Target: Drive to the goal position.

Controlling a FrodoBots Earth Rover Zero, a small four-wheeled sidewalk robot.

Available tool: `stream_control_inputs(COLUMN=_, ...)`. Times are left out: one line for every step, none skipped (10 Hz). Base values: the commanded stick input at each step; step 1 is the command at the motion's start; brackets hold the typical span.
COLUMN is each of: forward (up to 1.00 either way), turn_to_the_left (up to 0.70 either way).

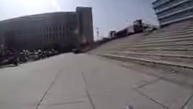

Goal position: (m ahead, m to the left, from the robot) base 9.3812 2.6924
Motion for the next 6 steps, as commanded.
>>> stream_control_inputs(forward=1.00, turn_to_the_left=0.40)
stream_control_inputs(forward=1.00, turn_to_the_left=0.40)
stream_control_inputs(forward=1.00, turn_to_the_left=0.40)
stream_control_inputs(forward=1.00, turn_to_the_left=0.40)
stream_control_inputs(forward=1.00, turn_to_the_left=0.33)
stream_control_inputs(forward=1.00, turn_to_the_left=0.22)
